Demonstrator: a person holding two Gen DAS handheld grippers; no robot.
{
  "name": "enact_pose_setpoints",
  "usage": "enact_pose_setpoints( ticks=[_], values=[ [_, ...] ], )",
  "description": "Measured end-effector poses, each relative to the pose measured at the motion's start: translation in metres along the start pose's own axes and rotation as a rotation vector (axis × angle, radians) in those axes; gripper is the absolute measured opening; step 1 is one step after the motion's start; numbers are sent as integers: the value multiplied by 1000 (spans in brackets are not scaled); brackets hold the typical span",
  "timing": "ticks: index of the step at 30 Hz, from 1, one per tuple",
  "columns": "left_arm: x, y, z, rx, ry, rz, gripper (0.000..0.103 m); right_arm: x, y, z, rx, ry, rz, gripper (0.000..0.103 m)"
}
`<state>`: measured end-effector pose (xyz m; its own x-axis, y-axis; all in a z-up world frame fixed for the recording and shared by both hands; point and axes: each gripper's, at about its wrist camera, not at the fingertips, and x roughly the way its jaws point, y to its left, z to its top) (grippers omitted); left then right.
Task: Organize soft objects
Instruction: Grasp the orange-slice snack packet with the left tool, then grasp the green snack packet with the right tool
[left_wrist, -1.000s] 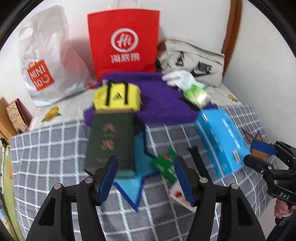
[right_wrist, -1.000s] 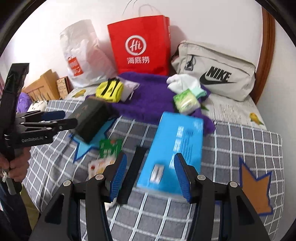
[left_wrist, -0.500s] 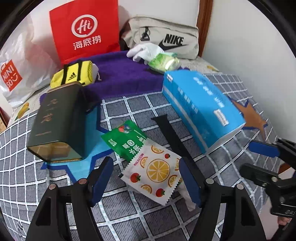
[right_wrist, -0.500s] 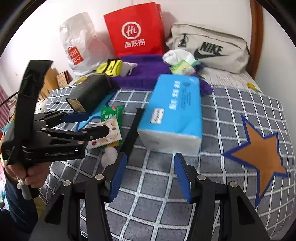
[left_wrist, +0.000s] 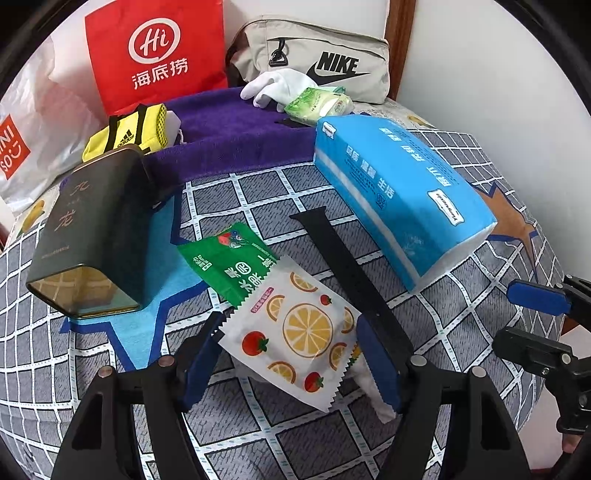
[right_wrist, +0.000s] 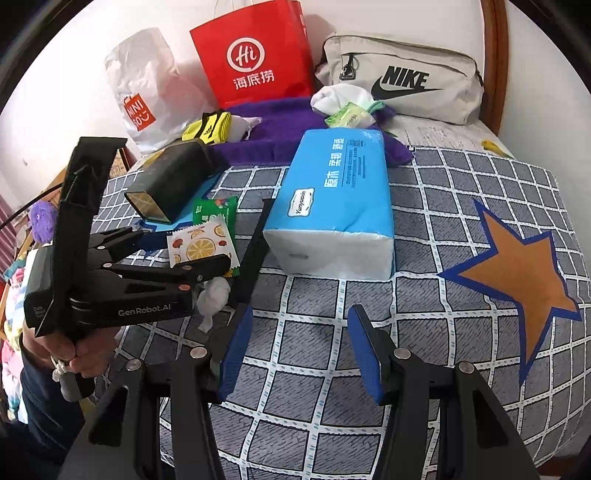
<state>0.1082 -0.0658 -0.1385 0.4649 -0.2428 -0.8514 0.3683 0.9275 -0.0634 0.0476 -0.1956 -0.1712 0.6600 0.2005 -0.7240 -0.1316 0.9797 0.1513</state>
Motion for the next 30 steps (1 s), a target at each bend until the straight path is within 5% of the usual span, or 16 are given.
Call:
enact_pose_setpoints(
  ticks=[7, 13, 30],
  values=[
    [-19, 13, -4, -43, -34, -72, 26, -3, 3, -4, 1, 1, 3, 53],
    [-35, 28, -12, -74, -58, -98, 13, -1, 11, -5, -17, 3, 17, 53],
    [-65, 88, -41, -208, -108, -18, 5, 34, 58, 21, -133, 26, 108, 53]
  ],
)
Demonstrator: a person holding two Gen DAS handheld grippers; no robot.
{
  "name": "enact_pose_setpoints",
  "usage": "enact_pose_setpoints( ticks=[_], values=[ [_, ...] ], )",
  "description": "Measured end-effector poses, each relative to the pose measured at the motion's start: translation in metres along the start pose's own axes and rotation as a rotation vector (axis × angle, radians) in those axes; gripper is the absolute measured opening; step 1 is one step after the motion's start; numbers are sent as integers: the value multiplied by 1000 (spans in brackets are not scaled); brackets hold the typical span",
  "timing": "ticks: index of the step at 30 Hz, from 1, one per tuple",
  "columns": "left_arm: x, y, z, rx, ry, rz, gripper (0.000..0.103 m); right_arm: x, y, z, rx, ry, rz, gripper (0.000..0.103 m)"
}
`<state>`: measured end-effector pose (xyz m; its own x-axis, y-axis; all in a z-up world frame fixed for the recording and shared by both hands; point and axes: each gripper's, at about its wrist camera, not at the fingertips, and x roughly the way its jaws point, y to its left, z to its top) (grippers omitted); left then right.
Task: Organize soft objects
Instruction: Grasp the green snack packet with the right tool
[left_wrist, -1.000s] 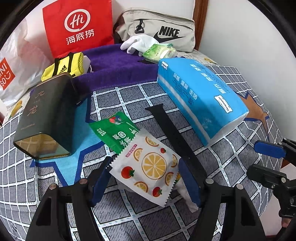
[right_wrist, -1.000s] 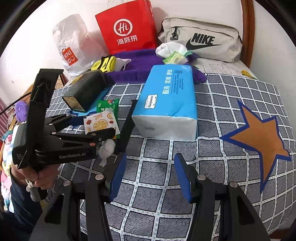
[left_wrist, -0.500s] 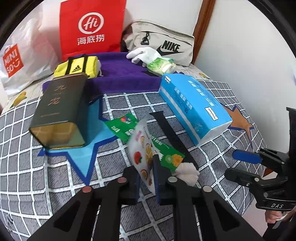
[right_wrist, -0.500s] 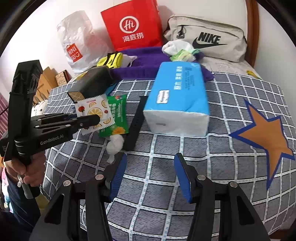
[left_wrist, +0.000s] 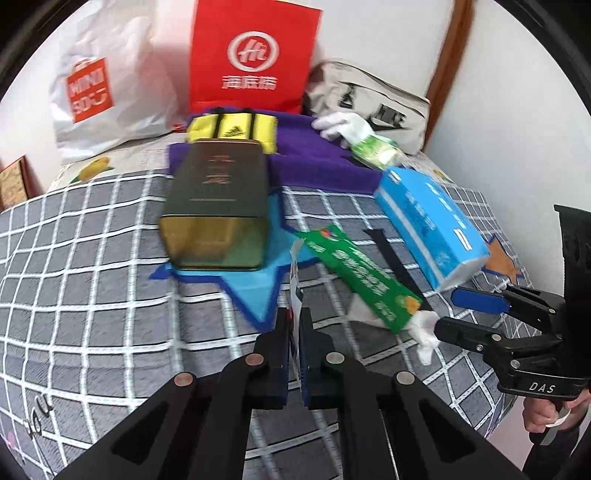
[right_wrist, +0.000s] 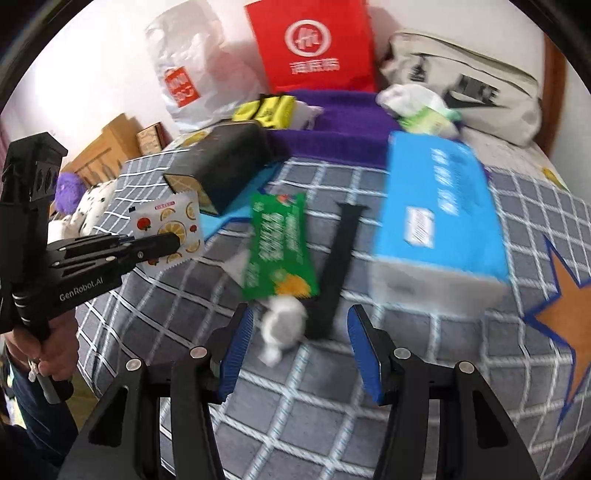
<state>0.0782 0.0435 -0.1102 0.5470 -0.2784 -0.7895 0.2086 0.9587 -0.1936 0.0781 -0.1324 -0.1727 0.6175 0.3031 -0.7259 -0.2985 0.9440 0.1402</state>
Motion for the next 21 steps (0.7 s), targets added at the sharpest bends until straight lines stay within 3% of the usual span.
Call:
enact_pose_setpoints(
  ticks=[5, 10, 21],
  values=[
    [-2, 18, -1, -45, -4, 5, 5, 20, 20, 26, -68, 6, 2, 53],
    [-4, 29, 0, -66, -13, 1, 5, 40, 33, 41, -126, 27, -64, 53],
    [-2, 42, 2, -99, -22, -13, 5, 76, 34, 53, -119, 114, -84, 53]
  ],
)
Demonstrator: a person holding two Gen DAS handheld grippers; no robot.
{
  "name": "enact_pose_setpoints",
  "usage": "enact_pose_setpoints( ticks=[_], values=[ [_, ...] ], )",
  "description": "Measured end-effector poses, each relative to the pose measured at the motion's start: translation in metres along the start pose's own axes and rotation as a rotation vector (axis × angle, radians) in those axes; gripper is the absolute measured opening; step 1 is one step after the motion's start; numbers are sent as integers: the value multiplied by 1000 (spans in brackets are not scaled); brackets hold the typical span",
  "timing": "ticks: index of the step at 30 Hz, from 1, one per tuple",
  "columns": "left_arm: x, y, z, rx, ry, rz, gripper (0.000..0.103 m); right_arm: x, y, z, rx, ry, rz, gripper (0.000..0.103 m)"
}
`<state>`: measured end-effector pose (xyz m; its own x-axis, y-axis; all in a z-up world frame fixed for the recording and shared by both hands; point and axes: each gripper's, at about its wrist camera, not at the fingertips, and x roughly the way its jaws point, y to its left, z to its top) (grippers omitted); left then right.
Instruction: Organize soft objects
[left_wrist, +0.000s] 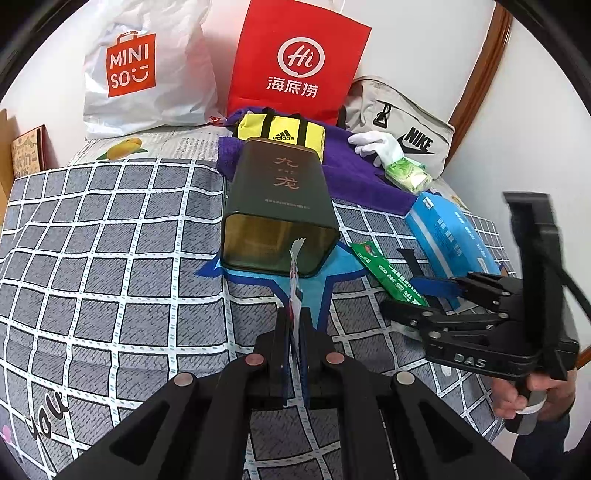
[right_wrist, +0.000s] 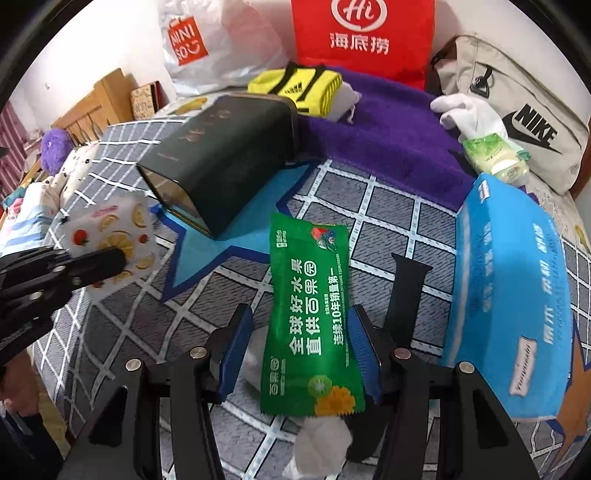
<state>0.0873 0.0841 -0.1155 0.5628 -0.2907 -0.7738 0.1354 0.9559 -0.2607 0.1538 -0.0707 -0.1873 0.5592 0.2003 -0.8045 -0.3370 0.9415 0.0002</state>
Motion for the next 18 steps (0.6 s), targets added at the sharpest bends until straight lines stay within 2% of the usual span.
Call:
enact_pose_setpoints(
  ticks=[4, 5, 6, 9, 12, 18],
  values=[
    [1, 1, -1, -4, 1, -5, 5, 8, -3, 3, 29, 11, 1, 53],
    [1, 2, -2, -7, 2, -6, 5, 8, -2, 4, 28, 9, -2, 50],
    [2, 3, -2, -9, 3, -7, 5, 8, -1, 4, 24, 3, -4, 42],
    [4, 4, -3, -12, 10, -8, 5, 8, 1, 4, 4, -11, -5, 31],
    [4, 4, -4, -15, 9, -9, 5, 3, 0, 3, 13, -17, 28, 28],
    [-3, 2, -1, -15, -6, -8, 5, -20, -4, 3, 19, -64, 18, 28]
  ],
)
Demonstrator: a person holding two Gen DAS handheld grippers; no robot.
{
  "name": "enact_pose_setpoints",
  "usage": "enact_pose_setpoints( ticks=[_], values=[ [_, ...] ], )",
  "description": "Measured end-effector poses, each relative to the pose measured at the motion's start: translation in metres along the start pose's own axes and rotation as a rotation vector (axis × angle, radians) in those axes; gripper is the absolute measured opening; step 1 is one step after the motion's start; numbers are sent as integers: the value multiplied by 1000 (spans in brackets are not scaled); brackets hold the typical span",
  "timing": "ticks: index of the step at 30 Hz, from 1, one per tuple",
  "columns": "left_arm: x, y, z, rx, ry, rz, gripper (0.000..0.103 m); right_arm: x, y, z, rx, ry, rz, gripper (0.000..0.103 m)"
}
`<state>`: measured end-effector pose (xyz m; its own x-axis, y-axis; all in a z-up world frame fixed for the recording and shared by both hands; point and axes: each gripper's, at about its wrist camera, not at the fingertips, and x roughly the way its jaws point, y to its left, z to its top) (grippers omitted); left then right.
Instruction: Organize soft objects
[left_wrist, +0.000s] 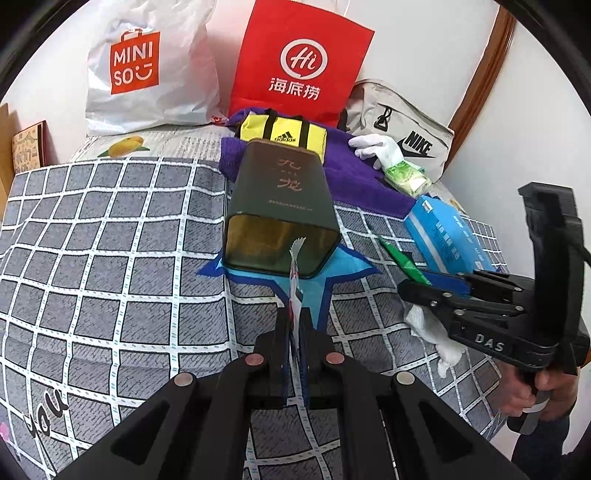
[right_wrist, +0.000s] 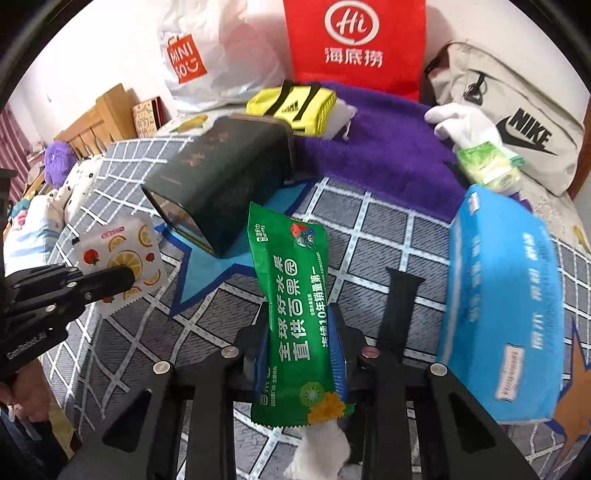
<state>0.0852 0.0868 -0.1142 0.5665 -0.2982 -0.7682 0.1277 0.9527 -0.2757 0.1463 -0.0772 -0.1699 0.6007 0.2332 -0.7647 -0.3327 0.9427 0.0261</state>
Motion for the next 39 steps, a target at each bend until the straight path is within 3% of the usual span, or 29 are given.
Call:
enact_pose_setpoints(
  ticks=[11, 21, 30, 39],
  values=[
    [-28, -17, 18, 13, -65, 6, 5, -53, -16, 7, 11, -100, -11, 28],
    [-39, -29, 45, 29, -78, 14, 5, -83, -43, 19, 46, -157, -28, 28],
    [-40, -45, 82, 66, -99, 31, 5, -90, -64, 42, 53, -179, -58, 28],
    [-15, -58, 129, 100, -82, 25, 5, -81, -81, 81, 37, -181, -67, 28]
  ],
)
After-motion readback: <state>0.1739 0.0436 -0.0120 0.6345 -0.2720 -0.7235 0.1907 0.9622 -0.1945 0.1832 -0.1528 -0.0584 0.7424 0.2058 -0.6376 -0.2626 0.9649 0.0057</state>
